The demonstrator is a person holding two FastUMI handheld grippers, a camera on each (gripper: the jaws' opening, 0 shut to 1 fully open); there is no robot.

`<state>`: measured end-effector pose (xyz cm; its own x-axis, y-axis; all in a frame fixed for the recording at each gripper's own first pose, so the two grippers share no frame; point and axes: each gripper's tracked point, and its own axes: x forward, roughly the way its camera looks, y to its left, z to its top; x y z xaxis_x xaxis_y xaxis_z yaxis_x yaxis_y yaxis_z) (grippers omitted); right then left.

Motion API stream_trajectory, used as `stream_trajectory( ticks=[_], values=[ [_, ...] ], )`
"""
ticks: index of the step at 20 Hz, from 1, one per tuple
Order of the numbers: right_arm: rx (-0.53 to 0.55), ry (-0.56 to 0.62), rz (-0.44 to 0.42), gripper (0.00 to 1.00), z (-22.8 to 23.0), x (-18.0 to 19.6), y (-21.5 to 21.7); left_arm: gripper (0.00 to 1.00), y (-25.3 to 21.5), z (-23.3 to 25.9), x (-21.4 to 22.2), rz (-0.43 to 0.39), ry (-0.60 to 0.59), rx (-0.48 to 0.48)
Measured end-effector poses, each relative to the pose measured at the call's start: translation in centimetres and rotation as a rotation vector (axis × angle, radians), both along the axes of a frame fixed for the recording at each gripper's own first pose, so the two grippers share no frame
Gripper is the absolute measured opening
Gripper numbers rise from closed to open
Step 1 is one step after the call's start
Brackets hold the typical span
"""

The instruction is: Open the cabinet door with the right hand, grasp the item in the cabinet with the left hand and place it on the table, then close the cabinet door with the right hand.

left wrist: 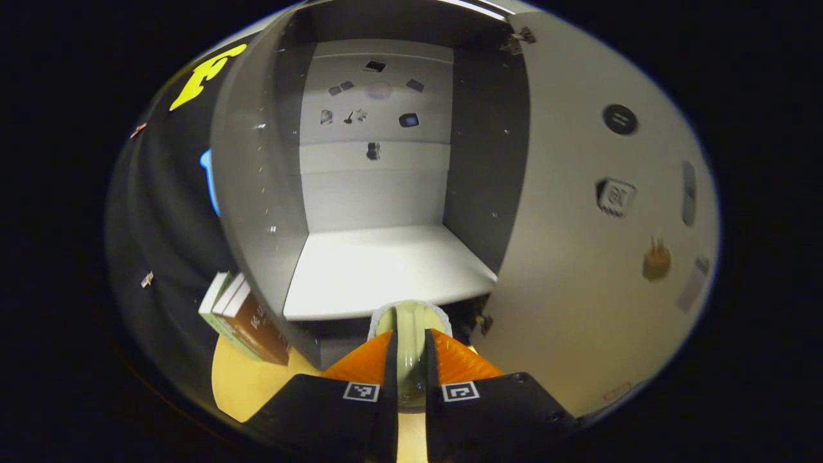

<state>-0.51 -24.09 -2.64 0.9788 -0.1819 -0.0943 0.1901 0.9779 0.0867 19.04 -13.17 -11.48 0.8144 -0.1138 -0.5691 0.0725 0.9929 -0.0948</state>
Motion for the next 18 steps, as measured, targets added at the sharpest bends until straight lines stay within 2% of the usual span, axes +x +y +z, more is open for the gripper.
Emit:
stream_trajectory(
  ticks=[6,8,15,18],
  values=[
    [0.032,-0.007,-0.009,0.98,1.1,-4.3,2.7,0.21,-2.1,-9.1,-8.7,0.050,0.082,-0.130],
    [0.049,-0.026,-0.008,0.98,1.7,-4.9,3.3,0.22,-2.4,-12.1,-10.1,0.063,0.084,-0.124],
    [0.013,-0.034,0.022,0.99,1.4,-4.0,3.0,0.20,-3.5,-21.5,-12.1,0.128,0.095,-0.073],
    [-0.004,0.003,0.057,0.99,0.1,-2.8,2.4,0.23,-4.4,-24.7,-12.3,0.159,0.133,-0.097]
  ],
)
